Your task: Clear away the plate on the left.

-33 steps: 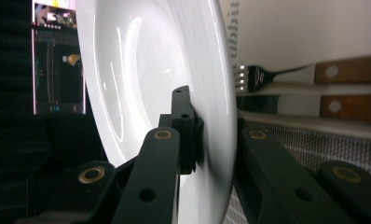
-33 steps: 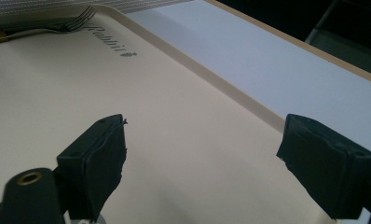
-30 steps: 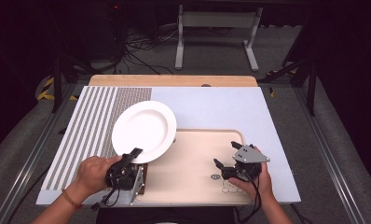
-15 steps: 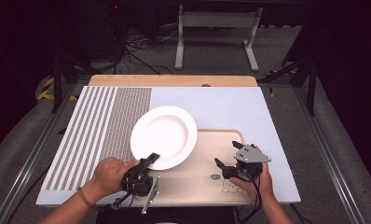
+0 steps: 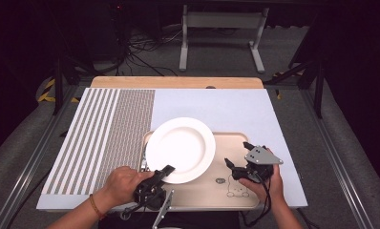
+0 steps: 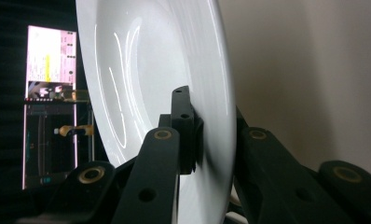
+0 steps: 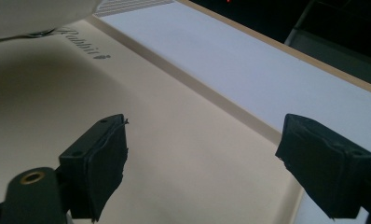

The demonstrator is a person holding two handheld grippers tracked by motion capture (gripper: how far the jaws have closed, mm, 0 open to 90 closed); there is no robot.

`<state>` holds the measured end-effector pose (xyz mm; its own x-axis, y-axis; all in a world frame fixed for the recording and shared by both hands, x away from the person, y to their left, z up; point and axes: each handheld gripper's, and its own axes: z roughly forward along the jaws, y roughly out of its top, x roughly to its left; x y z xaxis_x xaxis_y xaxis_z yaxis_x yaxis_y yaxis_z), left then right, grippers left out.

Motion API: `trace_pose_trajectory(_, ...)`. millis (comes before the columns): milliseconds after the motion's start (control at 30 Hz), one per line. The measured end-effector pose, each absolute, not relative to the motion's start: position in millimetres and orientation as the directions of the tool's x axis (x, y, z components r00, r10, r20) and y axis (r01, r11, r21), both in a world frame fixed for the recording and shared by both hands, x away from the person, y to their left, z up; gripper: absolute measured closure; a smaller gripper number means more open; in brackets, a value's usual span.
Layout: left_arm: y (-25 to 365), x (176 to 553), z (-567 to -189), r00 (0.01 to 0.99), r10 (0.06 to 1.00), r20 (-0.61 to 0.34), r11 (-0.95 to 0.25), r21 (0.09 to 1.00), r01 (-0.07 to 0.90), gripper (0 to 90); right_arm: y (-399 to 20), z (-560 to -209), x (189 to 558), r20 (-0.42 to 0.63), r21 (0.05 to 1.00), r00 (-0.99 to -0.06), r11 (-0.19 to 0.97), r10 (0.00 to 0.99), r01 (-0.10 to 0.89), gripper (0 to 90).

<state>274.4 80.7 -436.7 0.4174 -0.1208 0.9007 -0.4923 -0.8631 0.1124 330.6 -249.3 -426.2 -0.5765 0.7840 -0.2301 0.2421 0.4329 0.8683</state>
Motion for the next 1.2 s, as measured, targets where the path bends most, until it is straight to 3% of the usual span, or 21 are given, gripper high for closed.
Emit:
trace_pose_trajectory(233, 70.9, 269.9, -443.1, 0.404, -0.179, 0.897, -0.842, 0.073, -0.535, 82.2, -253.6, -425.6, 331.2, -0.234, 0.867, -0.552, 0.428, 0.801, 0.254, 17.3)
trace_pose_trajectory(400, 69.5, 268.2, -449.3, 0.434, -0.171, 0.884, -0.848, 0.092, -0.521, 82.1, -256.1, -425.7, 332.6, -0.230, 0.869, -0.543, 0.422, 0.807, 0.259, 17.3)
trace_pose_trajectory(433, 66.5, 270.0, -447.5, 0.391, -0.221, 0.894, -0.827, 0.041, -0.561, 82.0, -256.4, -425.7, 332.7, -0.229, 0.868, -0.544, 0.422, 0.808, 0.262, 17.3)
trace_pose_trajectory(467, 68.7, 268.6, -452.1, 0.433, -0.182, 0.883, -0.846, 0.083, -0.526, 82.0, -256.4, -425.9, 332.8, -0.227, 0.869, -0.544, 0.420, 0.808, 0.262, 17.3)
trace_pose_trajectory(633, 67.0, 270.1, -458.3, 0.441, -0.207, 0.873, -0.834, 0.078, -0.547, 81.6, -255.0, -426.8, 332.8, -0.231, 0.865, -0.552, 0.428, 0.801, 0.260, 17.3)
trace_pose_trajectory(667, 66.0, 270.2, -457.0, 0.430, -0.238, 0.871, -0.834, 0.044, -0.550, 81.4, -254.9, -427.1, 333.0, -0.229, 0.865, -0.553, 0.428, 0.801, 0.262, 17.3)
trace_pose_trajectory(733, 67.1, 270.0, -460.8, 0.461, -0.208, 0.862, -0.843, 0.081, -0.532, 81.3, -254.7, -427.4, 333.1, -0.227, 0.865, -0.552, 0.427, 0.803, 0.265, 17.3)
trace_pose_trajectory(1200, 57.1, 275.3, -467.5, 0.465, -0.264, 0.845, -0.807, 0.070, -0.586, 80.6, -252.8, -429.0, 333.7, -0.226, 0.860, -0.564, 0.435, 0.794, 0.267, 17.3)
